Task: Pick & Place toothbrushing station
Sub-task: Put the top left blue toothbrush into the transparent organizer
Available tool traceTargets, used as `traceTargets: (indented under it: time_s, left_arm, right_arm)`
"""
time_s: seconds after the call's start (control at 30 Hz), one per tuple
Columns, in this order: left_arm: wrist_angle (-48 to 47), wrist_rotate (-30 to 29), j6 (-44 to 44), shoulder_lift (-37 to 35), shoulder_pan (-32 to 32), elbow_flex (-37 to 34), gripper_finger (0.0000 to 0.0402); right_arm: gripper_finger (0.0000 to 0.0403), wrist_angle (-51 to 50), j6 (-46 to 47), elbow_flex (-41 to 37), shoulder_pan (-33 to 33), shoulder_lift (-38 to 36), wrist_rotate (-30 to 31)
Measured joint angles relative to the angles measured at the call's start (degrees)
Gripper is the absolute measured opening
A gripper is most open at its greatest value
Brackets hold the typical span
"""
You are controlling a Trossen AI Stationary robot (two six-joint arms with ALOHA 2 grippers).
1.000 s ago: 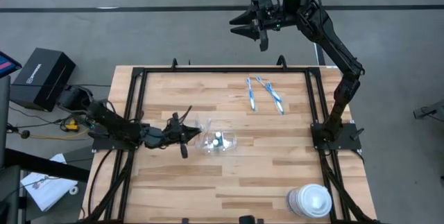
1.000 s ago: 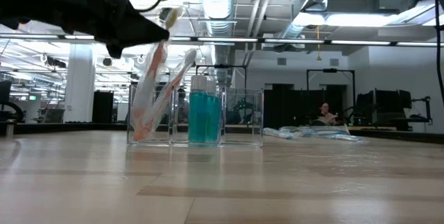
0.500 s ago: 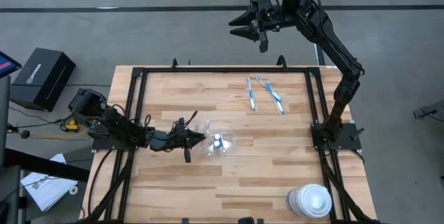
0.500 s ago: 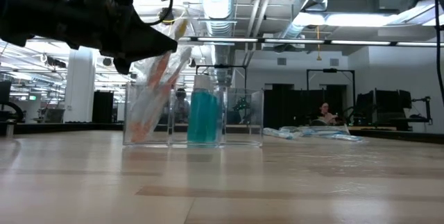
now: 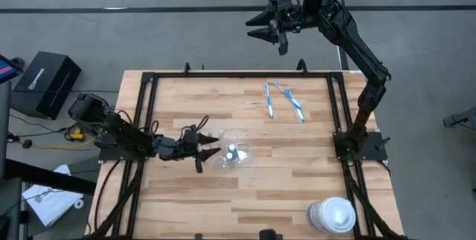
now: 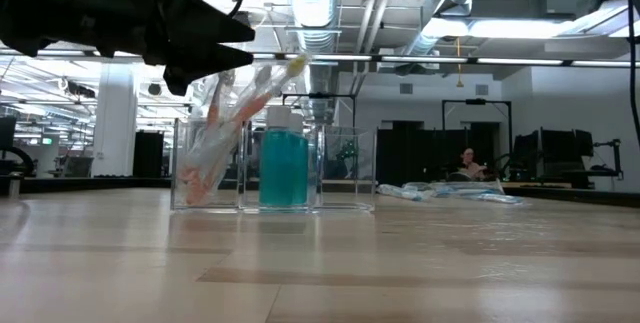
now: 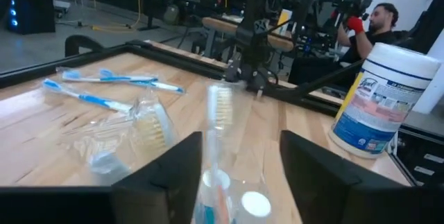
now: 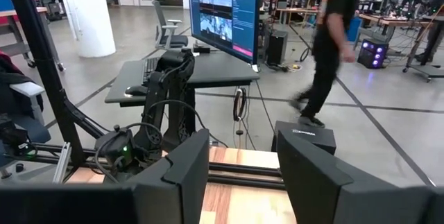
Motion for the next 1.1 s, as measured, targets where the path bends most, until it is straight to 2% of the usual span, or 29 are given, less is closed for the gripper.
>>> traceTargets:
  time_s: [0.17,0.37,0.6,0.7,0.8,0.93,1.03,1.1]
  left_arm:
    - [1.3,0.0,-0.2,0.0,0.0,0.0,0.0222]
    - [3.9,1.0,1.3,-4.1,1.1,2.5,0.0227]
    - [3.7,2.7,9.3,-9.5,3.5,7.1,0.0199]
    - [2.3,3.3,9.0,-10.5,5.7,7.3,0.0187]
    - [1.6,7.6,5.6,-11.3,8.8,7.9,0.0179]
    - [-3.9,14.1,-0.4,-11.6,12.8,10.7,0.0175]
    - [-13.8,17.1,-4.5,-11.6,15.8,14.0,0.0175]
    - [-21.0,21.7,-8.6,-11.6,18.8,16.4,0.0175]
  right_arm:
    - [0.0167,0.3,-0.3,0.0,0.0,0.0,-0.4]
    - [0.0167,2.5,0.3,0.0,0.0,0.0,-0.5]
    - [0.0167,6.4,3.4,0.0,0.0,0.0,-1.4]
    - [0.0167,6.3,4.4,0.0,0.0,0.0,-1.5]
    - [0.0165,6.3,4.7,0.0,0.1,0.0,-1.5]
    - [0.0164,7.3,6.8,0.0,0.2,0.0,-1.4]
    - [0.0165,7.2,7.3,0.0,0.2,0.0,-1.3]
    - [0.0166,7.5,7.5,0.0,0.2,0.0,-1.0]
